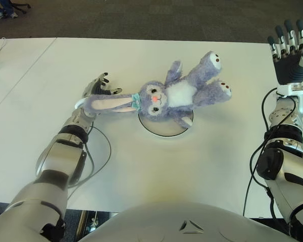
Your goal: Put the doll into the plate.
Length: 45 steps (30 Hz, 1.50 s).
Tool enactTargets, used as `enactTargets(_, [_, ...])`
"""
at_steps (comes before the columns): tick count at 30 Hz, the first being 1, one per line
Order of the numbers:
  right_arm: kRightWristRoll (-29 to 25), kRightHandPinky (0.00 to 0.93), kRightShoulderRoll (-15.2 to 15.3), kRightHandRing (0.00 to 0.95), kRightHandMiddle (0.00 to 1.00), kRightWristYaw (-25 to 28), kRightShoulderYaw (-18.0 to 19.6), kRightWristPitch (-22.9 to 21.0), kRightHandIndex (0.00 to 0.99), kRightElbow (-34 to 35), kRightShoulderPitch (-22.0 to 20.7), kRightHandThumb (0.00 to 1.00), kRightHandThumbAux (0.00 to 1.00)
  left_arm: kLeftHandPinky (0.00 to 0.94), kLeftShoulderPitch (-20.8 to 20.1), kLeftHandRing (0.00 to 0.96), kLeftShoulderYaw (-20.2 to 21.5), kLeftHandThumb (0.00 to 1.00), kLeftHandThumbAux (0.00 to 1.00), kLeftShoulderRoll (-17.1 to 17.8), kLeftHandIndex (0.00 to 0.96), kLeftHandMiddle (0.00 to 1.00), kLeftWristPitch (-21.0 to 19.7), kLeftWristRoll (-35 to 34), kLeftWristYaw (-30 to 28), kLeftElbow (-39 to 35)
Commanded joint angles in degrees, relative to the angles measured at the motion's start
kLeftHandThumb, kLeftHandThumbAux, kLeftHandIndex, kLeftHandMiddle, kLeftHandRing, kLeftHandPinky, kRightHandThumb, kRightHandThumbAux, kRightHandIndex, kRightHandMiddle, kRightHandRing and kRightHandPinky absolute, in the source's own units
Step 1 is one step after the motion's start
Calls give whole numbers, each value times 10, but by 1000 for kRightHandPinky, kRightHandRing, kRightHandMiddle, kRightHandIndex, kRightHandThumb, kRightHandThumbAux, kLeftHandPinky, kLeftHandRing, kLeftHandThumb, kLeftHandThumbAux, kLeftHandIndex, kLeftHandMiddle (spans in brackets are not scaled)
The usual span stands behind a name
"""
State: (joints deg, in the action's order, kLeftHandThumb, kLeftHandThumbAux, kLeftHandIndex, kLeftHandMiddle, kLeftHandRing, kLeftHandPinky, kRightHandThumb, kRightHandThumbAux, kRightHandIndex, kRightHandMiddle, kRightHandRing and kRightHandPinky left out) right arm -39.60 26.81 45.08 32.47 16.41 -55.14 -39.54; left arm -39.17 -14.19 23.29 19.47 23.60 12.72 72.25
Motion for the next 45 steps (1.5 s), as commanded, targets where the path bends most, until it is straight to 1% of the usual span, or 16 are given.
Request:
enactTargets(1, [7,0,18,0,39,6,20,6,22,-79,-30,0,658,176,52,249,-16,25,489,-38,0,236,-24,10,-41,33])
enactTargets(4, [13,0,24,0,38,7,25,8,25,-100,-39,0,671,183,52,250,-16,28,489,-38,0,236,-25,9,-42,33])
enactTargets(8, [23,0,16,0,43,-1,29,8,36,-133,-46,0,683,181,51,247,-15,30,489,-37,0,234,-24,8,-43,33])
enactTargets(11, [54,0,-37,0,42,-47,10,33,43,-162,-36,0,701,189,51,242,-16,29,489,-37,0,227,-24,9,-45,33])
enactTargets(13, [71,0,-59,0,28,-71,0,46,36,-172,-33,0,736,192,50,239,-15,28,487,-36,0,222,-24,8,-46,33])
enactTargets(14, [79,0,-67,0,34,-82,-4,52,42,-175,-33,0,725,192,49,238,-15,28,487,-36,0,222,-24,8,-47,33])
enactTargets(17, [130,0,-94,0,34,-148,-40,66,53,-186,-26,0,723,190,48,232,-11,29,494,-37,0,214,-22,4,-48,33])
enactTargets(19, [188,0,-108,0,23,-213,-83,62,52,-195,-21,0,731,192,47,220,-2,33,510,-41,0,201,-18,-6,-49,34])
enactTargets(22, [245,0,-121,0,13,-271,-123,46,42,-204,-16,0,737,178,44,208,17,29,525,-48,0,190,-14,-24,-54,37])
enactTargets(26, [281,0,-128,0,5,-313,-142,22,27,-211,-15,0,738,120,40,168,39,9,550,-59,0,156,-8,-47,-61,39])
enactTargets(28, [291,0,-130,0,4,-330,-145,10,22,-215,-15,0,738,69,30,129,54,1,554,-71,0,123,-6,-63,-64,38])
enactTargets(29, [295,0,-131,0,2,-338,-145,5,18,-216,-15,0,740,24,25,84,61,0,551,-78,0,84,-4,-70,-65,37])
enactTargets(31, [301,0,-132,0,1,-350,-145,-2,16,-218,-15,0,740,6,14,64,73,0,549,-91,0,66,-1,-83,-66,35])
enactTargets(33, [306,0,-133,0,0,-358,-145,-7,12,-220,-14,0,737,0,4,47,84,0,552,-101,0,50,0,-96,-67,32])
enactTargets(40, [324,0,-150,0,4,-388,-150,4,9,-221,-4,0,718,0,-23,6,185,0,579,-143,0,15,-11,-200,-108,38])
enactTargets(45, [327,0,-163,0,15,-401,-147,16,16,-219,1,0,705,0,-34,0,229,0,570,-165,0,13,-11,-239,-115,41])
